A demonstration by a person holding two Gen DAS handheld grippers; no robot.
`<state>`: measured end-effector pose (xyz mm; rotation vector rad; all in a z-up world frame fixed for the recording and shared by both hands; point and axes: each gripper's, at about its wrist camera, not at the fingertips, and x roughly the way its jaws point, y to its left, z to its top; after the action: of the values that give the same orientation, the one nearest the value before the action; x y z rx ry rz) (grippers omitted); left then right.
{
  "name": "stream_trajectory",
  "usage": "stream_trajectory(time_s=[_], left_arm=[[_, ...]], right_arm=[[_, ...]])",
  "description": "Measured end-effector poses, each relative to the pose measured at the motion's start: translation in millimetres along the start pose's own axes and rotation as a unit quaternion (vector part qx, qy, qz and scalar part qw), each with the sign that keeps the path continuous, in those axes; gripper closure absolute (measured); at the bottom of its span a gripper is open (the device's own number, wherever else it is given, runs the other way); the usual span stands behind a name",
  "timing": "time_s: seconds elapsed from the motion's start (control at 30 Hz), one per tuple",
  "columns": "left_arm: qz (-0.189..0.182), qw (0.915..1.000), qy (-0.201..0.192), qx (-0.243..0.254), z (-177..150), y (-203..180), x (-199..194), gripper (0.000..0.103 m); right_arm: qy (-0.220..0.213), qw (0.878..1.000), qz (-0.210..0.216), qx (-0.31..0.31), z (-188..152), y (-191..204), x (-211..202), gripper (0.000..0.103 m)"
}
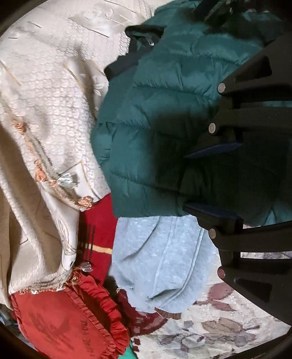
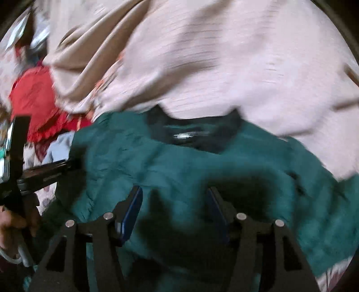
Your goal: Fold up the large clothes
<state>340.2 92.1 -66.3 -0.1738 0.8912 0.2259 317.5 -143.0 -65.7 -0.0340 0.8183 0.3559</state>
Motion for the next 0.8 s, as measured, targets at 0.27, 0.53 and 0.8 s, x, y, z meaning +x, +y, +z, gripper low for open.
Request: stream_trajectory(time_s=[0.27, 0.53, 0.8], left_arm=[[0.011, 0.9998, -0.004, 0.015, -6, -5, 15, 0.080], [0.017, 0.9997, -0.006, 0.018, -7, -6, 17, 0.079], [0.030, 0.9991, -0.015, 0.025, -9, -10, 16, 0.078]], right_arm=[[0.029, 0.999, -0.014, 0.000, 19, 13, 80, 0.041], [0.029, 1.000, 0.002, 0.001, 11, 8, 41, 0.040], [0.034, 0.999, -0.002, 0.012, -31, -18, 5, 0.039]])
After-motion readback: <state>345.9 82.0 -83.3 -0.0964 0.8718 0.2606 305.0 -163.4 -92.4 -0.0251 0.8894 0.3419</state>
